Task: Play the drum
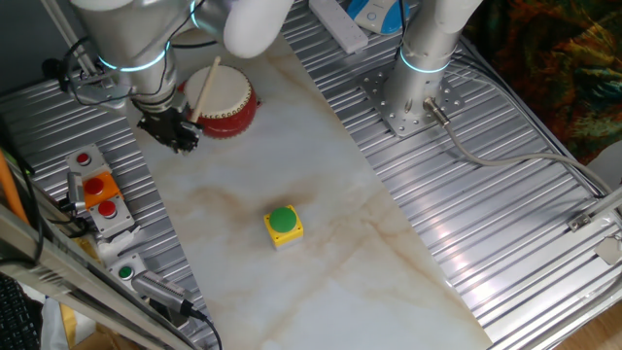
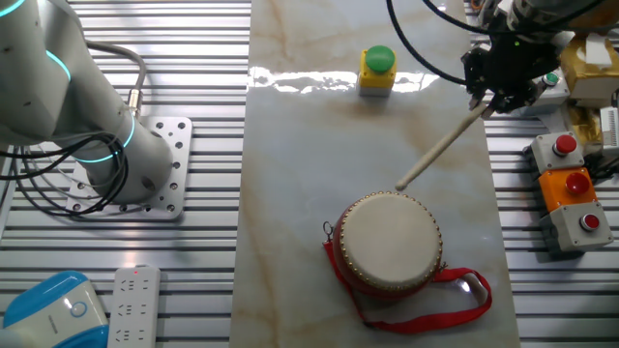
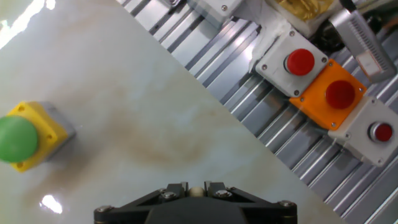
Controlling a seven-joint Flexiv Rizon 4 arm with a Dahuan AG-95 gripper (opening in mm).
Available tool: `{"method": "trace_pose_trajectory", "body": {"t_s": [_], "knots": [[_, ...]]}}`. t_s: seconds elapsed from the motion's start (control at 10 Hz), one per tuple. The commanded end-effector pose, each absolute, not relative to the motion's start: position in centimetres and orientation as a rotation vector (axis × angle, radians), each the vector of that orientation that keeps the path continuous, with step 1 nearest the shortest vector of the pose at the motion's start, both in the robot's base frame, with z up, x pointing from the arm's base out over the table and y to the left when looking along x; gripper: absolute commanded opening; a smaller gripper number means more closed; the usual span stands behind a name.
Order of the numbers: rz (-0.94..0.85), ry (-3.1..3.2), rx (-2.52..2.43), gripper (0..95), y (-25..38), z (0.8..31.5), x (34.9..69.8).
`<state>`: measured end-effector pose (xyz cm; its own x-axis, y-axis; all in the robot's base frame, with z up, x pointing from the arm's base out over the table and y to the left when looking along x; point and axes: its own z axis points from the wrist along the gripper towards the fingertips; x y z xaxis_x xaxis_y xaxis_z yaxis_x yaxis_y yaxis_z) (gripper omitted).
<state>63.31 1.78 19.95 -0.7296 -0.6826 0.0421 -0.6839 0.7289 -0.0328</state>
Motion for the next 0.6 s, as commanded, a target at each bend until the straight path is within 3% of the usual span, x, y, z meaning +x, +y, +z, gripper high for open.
{"method": "trace_pose_trajectory", "body": {"t_s": [0.1,0.6], "knots": [[0.028,-2.991,0.805,0.0,3.2,19.1,62.9],[-0.072,-3.08,0.371,0.0,5.9,15.6,62.2]]}}
